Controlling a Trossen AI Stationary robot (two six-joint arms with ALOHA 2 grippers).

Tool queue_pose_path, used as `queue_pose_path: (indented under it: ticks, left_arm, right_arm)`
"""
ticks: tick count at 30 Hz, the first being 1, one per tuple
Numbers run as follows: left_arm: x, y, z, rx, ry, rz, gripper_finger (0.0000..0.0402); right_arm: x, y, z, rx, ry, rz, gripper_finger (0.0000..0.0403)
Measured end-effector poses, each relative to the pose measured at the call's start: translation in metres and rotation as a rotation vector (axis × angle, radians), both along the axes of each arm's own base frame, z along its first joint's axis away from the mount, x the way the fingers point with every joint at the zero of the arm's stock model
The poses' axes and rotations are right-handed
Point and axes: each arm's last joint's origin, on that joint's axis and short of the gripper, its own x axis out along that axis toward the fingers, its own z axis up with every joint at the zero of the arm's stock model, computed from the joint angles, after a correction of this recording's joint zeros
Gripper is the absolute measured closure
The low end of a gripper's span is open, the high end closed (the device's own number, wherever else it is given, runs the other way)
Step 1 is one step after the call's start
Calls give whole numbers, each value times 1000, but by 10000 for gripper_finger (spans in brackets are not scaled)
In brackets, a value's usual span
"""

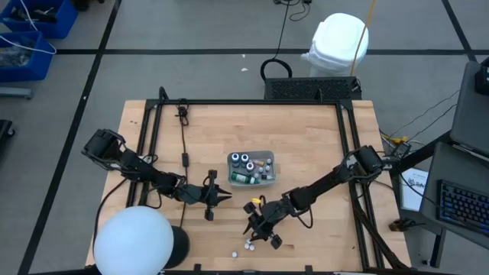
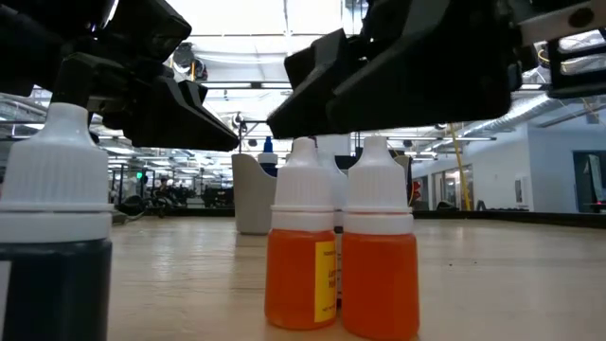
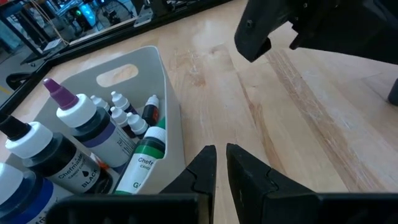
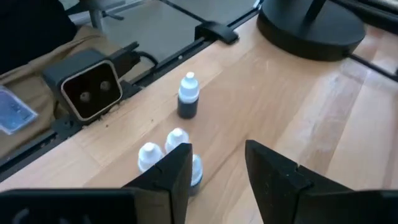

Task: Pick & Place food coloring
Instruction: Put the small blue food coloring bottle into the gray bin

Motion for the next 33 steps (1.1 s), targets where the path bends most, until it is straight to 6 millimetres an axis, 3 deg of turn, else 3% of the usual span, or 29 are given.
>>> queue_pose_path:
  ticks: [12, 22, 33]
  left_arm:
    - [0, 0, 0, -1, 0, 0, 355]
    - [0, 0, 0, -4, 0, 1, 355]
    - [0, 0, 0, -9, 0, 3, 355]
  right_arm:
    - [-6, 12, 0, -17, -9, 44, 261]
    - [-1, 10, -18, -22, -14, 34, 261]
    - [0, 8, -20, -24, -1, 32, 261]
